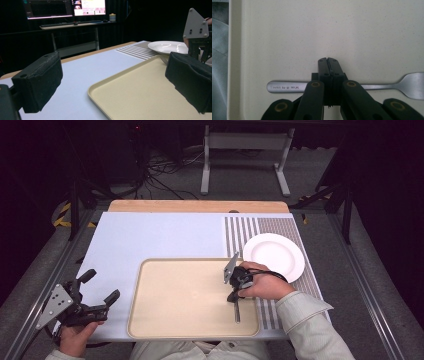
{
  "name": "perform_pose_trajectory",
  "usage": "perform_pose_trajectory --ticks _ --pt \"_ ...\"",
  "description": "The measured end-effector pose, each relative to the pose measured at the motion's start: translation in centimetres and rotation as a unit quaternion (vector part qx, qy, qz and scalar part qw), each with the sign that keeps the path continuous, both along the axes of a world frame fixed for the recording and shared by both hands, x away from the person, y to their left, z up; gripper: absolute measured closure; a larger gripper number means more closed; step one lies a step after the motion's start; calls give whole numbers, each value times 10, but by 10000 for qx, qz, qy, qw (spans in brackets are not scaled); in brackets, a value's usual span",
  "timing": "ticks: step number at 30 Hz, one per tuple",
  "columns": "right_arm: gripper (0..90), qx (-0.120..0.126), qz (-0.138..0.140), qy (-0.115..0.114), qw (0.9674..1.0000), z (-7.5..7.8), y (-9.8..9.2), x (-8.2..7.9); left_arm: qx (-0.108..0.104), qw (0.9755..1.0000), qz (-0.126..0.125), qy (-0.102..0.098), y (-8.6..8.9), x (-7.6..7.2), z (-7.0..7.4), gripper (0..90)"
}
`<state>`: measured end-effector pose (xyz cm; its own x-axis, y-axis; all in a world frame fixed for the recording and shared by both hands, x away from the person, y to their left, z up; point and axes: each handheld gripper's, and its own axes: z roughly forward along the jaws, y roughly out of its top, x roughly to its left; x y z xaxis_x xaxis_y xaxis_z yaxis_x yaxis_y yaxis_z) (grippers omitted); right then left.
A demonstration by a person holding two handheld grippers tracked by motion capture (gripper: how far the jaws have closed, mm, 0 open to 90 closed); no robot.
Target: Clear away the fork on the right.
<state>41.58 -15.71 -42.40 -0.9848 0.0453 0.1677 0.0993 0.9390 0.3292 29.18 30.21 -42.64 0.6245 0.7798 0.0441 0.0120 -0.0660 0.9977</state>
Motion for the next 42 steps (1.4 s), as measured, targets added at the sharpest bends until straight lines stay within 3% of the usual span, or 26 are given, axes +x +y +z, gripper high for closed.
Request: perform_pose_trajectory --ticks 4,8,16,19,20,22,24,27,31,32,33,37,38,39,40,41,42 --pt "900 -9 -53 -8 10000 1 -1 -1 -11 10000 8 -6 0 0 0 21" --pt "900 259 -66 -179 9995 8 -6 -2 -18 10000 18 2 0 0 0 21" --pt "692 822 -415 -632 9937 30 -19 -9 -38 10000 21 -5 0 -1 0 21" --pt "584 1072 -589 -855 9888 39 -27 -13 -7 10000 22 -4 1 -1 0 21" --pt "549 1209 -702 -1000 9851 45 -33 -16 -16 10000 42 3 1 -2 -1 20" --pt "538 1253 -719 -1032 9841 47 -35 -17 -31 10000 54 4 2 -2 0 21" --pt "473 1431 -900 -1171 9786 53 -43 -22 -38 10000 59 2 2 -2 0 20" --pt "433 1574 -997 -1267 9743 59 -51 -27 -12 10000 47 8 1 -2 0 20" --pt "401 1655 -1048 -1354 9712 63 -57 -31 -21 10000 44 22 0 -1 -1 20" --pt "377 1711 -1121 -1413 9686 66 -62 -34 -22 10000 47 25 0 -1 -1 20" --pt "377 1711 -1121 -1413 9686 66 -62 -34 -26 10000 41 22 0 -1 0 20" --pt "316 1931 -1290 -1571 9599 71 -73 -39 -16 10000 30 19 -1 0 0 20" --pt "316 1931 -1290 -1571 9599 71 -73 -39 -13 10000 26 18 -1 0 0 20" --pt "282 2042 -1401 -1651 9547 72 -77 -41 -16 10000 24 15 -1 1 0 20" --pt "282 2042 -1401 -1651 9547 72 -77 -41 -18 10000 23 14 -1 1 0 20" --pt "244 2182 -1484 -1719 9491 73 -80 -43 -19 10000 24 14 -1 1 0 20" --pt "225 2239 -1535 -1795 9456 74 -82 -44 -22 10000 23 13 -1 1 0 20"
